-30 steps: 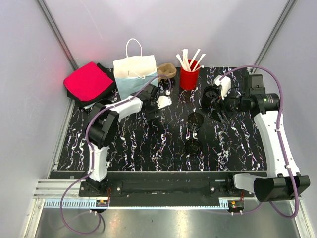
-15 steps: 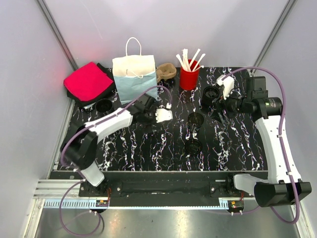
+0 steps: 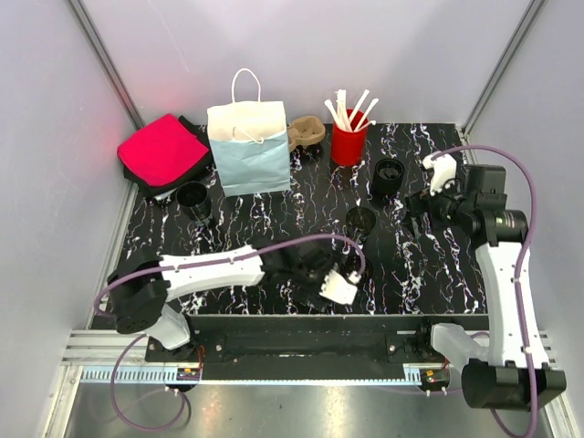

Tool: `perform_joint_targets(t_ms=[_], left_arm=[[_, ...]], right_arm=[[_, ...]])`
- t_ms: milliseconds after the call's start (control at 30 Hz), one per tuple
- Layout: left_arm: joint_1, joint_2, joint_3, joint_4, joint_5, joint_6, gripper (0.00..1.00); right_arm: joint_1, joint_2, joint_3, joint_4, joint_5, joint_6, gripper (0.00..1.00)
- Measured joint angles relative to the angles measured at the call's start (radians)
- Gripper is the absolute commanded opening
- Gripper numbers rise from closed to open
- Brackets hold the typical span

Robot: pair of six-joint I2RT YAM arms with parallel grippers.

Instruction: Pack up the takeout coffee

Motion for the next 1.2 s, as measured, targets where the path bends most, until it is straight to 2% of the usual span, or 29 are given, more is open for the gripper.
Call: perform_joint_targets(t_ms=[233,500,733,833,900,1000,1067,1200], left_arm=[[-0.089,0.126,0.004,0.071,-0.050,0.008,0.99],[-0.101,0.280,0.095,0.086,-0.075,0.009,0.96],[-0.101,0.372,0.195,0.099,-0.090,0.006,0.87],[-0.101,0.399,0.231,0.092,-0.090,0.005,0.82],[-0.101,0.416,0.251,0.089,-0.091,0.005,0.75],[-0.101,0.442,0.281,0.084,-0.092,0.013,0.57],[-0.101,0.456,0.299,0.074,-0.092,0.013,0.54],[-0.101,0.482,0.330,0.045,-0.091,0.019,0.40]], right_arm=[[-0.026,-0.114,-0.050,0.053,0.019,0.025,0.93],[-0.063,-0.140,-0.097,0.085,0.019,0.052,0.92],[-0.074,-0.169,-0.098,0.101,0.015,0.060,0.92],[-0.077,-0.179,-0.098,0.106,0.015,0.063,0.92],[-0.079,-0.184,-0.099,0.106,0.014,0.064,0.92],[-0.080,-0.193,-0.101,0.105,0.015,0.068,0.92],[-0.082,-0.198,-0.101,0.106,0.014,0.070,0.92],[-0.085,-0.210,-0.101,0.106,0.015,0.071,0.92]])
